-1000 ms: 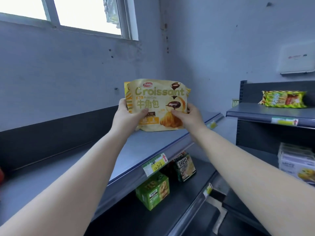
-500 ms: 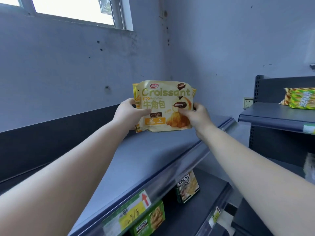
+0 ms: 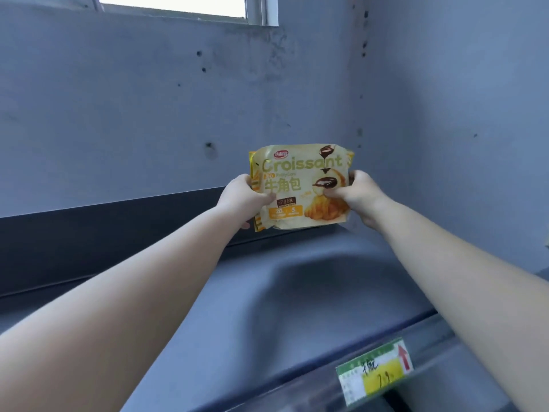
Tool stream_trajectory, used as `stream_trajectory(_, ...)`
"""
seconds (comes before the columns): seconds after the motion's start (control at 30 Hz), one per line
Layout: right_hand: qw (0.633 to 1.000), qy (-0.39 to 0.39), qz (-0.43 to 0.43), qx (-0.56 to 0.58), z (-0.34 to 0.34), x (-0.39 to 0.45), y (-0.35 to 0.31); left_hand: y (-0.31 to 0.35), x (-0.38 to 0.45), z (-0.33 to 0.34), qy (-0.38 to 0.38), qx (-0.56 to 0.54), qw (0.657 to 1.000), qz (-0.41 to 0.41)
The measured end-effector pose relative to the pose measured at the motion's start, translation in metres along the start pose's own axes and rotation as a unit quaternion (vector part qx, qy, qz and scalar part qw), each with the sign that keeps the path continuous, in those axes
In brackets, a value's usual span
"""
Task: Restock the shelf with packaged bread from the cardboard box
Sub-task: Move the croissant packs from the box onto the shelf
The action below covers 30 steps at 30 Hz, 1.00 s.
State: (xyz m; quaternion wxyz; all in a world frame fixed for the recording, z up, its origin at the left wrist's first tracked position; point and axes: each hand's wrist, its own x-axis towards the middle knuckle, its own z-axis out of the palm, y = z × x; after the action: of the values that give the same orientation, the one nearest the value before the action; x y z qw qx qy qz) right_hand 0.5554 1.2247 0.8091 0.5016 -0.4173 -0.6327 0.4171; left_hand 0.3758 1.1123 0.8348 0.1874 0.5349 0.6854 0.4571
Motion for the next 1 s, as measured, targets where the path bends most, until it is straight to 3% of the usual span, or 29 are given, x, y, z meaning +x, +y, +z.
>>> stream_trajectory(0.27,0.989,-0.062,0.012,-0.133,0.011,0.053,0.027,-0.028,0.039,0.037,0.043,0.038,0.995,-0.081)
stream_trajectory(0.6,0.984,-0.132,0.057,-0.102,0.016,0.068,0.055,-0.039,0.046,0.035,0.056,0.080,0.991,-0.094)
stream_trajectory(0.7,0.988,-0.102,0.053,-0.104,0.018,0.069,0.052,-0.038,0.045,0.033,0.055,0.102,0.989,-0.093)
stream_trajectory(0.77,0.991,-0.008,0.006,-0.135,0.020,0.062,0.041,-0.035,0.043,0.029,0.062,0.104,0.988,-0.096)
stream_trajectory(0.83,0.979,0.099,-0.097,-0.151,0.023,0.047,0.025,-0.033,0.036,0.022,0.085,0.127,0.985,-0.082)
stream_trajectory(0.9,0.952,0.181,-0.204,-0.140,0.030,0.025,0.006,-0.031,0.023,0.007,0.124,0.224,0.966,-0.035)
stream_trajectory(0.93,0.940,0.195,-0.243,-0.141,0.037,0.014,-0.005,-0.031,0.014,-0.003,0.139,0.282,0.949,-0.004)
stream_trajectory(1.0,0.928,0.150,-0.300,-0.160,0.059,-0.005,-0.027,-0.030,-0.006,-0.033,0.158,0.372,0.914,0.041)
